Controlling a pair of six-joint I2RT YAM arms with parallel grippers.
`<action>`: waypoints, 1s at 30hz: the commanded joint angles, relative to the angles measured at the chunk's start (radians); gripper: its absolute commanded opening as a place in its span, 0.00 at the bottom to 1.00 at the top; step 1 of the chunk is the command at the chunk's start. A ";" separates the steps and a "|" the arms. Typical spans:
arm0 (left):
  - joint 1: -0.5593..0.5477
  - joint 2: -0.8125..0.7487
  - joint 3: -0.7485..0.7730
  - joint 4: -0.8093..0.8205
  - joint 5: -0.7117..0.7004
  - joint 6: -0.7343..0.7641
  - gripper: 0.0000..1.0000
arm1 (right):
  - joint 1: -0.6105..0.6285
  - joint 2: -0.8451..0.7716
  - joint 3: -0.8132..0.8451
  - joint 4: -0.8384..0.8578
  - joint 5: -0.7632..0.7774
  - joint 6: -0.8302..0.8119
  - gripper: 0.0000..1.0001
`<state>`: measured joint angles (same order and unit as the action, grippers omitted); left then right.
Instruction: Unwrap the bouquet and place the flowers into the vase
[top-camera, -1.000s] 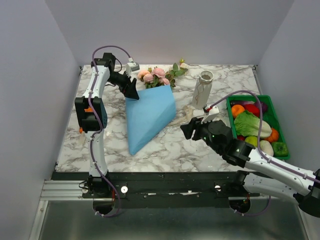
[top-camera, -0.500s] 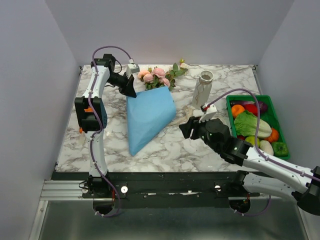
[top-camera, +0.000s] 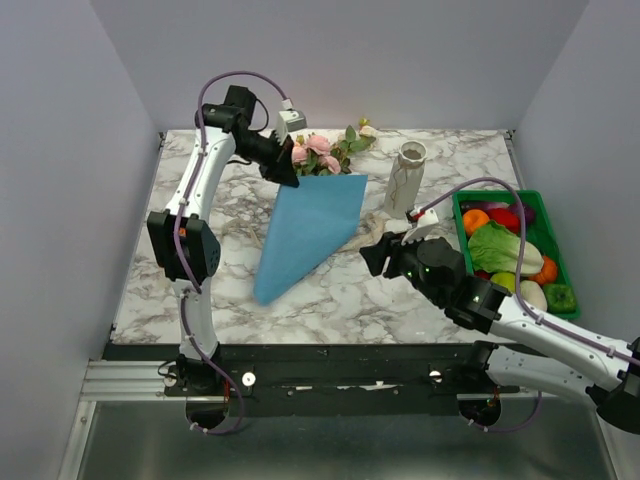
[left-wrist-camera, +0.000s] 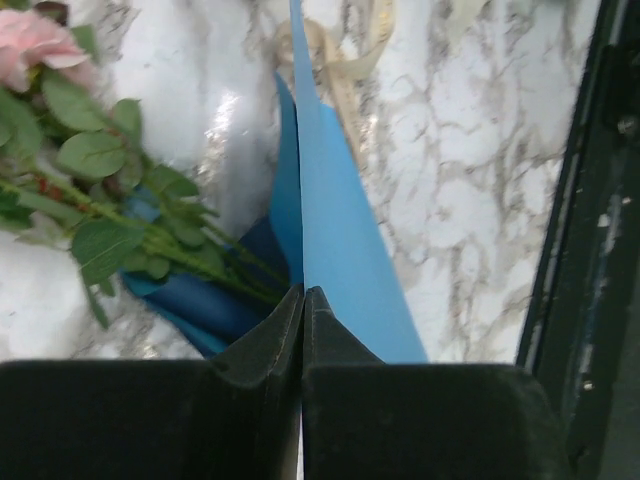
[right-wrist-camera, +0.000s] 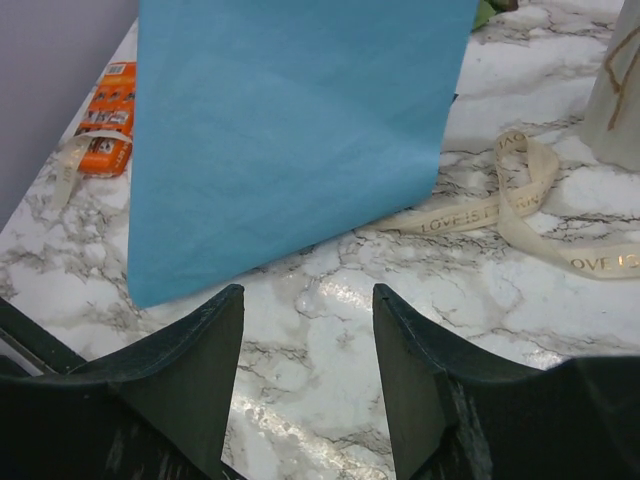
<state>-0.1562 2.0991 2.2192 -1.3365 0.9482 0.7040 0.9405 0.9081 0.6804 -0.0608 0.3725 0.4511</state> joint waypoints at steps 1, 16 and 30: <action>-0.092 -0.115 -0.041 0.046 -0.002 -0.311 0.09 | -0.005 -0.044 0.004 -0.004 0.012 -0.009 0.62; -0.379 -0.240 -0.069 0.335 -0.400 -0.612 0.48 | -0.005 -0.175 -0.016 -0.095 0.106 -0.017 0.63; -0.409 -0.188 -0.048 0.321 -0.474 -0.617 0.99 | -0.005 -0.316 0.004 -0.221 0.209 -0.020 0.71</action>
<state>-0.6281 1.9491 2.1521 -0.9997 0.5243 0.0742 0.9405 0.6098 0.6735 -0.2253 0.5282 0.4435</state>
